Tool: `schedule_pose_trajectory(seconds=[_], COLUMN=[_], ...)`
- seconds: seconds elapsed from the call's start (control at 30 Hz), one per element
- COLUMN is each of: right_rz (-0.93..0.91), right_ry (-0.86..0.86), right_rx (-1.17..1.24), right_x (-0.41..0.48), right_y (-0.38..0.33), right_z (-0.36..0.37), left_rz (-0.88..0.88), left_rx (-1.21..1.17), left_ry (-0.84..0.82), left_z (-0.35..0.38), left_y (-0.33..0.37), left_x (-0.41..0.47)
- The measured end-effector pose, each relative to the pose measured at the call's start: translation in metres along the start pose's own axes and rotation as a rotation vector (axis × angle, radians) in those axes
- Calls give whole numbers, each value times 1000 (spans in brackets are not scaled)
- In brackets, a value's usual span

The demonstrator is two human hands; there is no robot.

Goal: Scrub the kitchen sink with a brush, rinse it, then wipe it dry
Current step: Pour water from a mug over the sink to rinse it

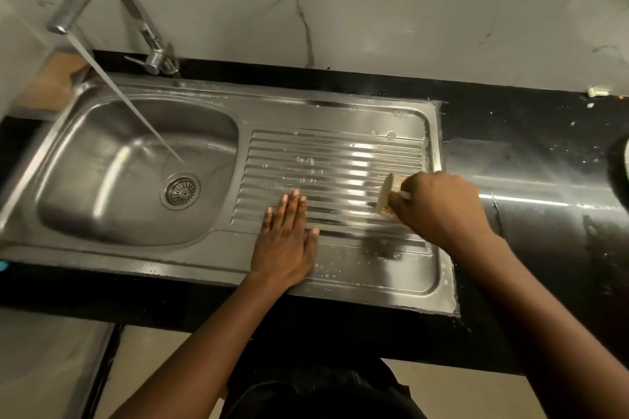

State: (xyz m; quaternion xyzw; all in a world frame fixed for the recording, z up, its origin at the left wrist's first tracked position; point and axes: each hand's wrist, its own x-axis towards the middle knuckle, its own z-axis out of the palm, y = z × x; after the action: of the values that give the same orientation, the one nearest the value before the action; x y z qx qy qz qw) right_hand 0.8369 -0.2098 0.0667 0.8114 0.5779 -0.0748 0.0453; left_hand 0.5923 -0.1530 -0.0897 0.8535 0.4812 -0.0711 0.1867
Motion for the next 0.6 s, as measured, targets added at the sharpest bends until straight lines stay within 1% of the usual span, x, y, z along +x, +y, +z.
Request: schedule_pose_trajectory(seconds=[0.07,0.13,0.2,0.27,0.37,0.5,0.6], right_rz=[-76,-123,-137,-132,-73,81,169], right_ry=[28,57,76,80,45,-49,-56], right_rx=[-13,10,33,63,155,315,301], right_x=[4,10,14,16,14,6,-5], right_y=[-26,-49,-65,-68,-49,3,30], right_z=[0,3,6,8,10,13,14], left_rz=[4,46,83,55,-64,-176,-219], left_rx=[-9,10,30,19,-16,2,-11], left_ry=[-6,3,4,13,44,58,51], left_z=[1,3,2,-1,-8,-15,-17], left_y=[6,9,8,0,-25,-64,-65], left_x=[7,14,20,26,28,21,17])
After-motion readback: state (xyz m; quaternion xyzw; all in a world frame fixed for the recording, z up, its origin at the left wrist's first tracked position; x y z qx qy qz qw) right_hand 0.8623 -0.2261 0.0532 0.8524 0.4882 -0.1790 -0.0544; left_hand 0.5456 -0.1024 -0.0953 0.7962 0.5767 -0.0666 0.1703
